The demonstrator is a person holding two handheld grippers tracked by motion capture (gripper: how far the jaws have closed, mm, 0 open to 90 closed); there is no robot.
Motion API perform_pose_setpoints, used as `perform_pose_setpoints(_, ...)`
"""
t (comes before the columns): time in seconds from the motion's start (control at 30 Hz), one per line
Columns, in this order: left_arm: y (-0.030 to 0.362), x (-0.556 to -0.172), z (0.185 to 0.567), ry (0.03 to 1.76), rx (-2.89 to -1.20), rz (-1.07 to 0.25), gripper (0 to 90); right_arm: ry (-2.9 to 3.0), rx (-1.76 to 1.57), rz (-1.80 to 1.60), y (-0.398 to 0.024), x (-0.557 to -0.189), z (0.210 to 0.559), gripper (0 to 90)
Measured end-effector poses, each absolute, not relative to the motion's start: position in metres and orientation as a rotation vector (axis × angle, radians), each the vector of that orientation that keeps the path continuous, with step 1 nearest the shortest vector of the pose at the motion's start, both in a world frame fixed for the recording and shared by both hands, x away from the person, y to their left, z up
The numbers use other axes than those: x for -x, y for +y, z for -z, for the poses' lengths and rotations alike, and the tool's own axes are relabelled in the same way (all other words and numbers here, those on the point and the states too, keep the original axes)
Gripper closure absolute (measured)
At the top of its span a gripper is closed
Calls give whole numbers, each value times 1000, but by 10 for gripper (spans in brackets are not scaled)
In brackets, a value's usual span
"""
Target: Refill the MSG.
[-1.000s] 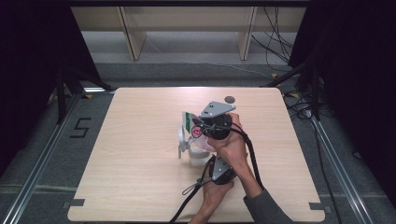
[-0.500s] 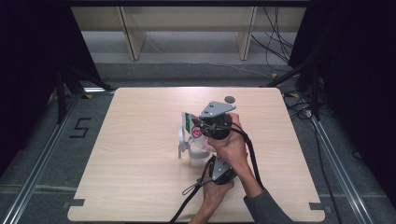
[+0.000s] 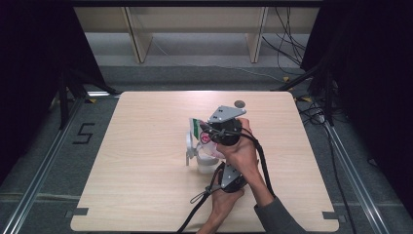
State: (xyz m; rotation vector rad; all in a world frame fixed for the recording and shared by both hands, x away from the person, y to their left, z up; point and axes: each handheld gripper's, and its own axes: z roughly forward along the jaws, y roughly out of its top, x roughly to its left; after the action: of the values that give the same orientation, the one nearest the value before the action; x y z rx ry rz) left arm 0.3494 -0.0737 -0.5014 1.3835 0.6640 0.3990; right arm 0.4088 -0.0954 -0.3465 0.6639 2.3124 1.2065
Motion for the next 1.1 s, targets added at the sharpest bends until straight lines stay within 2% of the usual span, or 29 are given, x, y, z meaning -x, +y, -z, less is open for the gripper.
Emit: perform_pose_setpoints(1.1,-71,-349,501,635,-1415,-421,809,2302,-669,-1235,-100,-408,342,875)
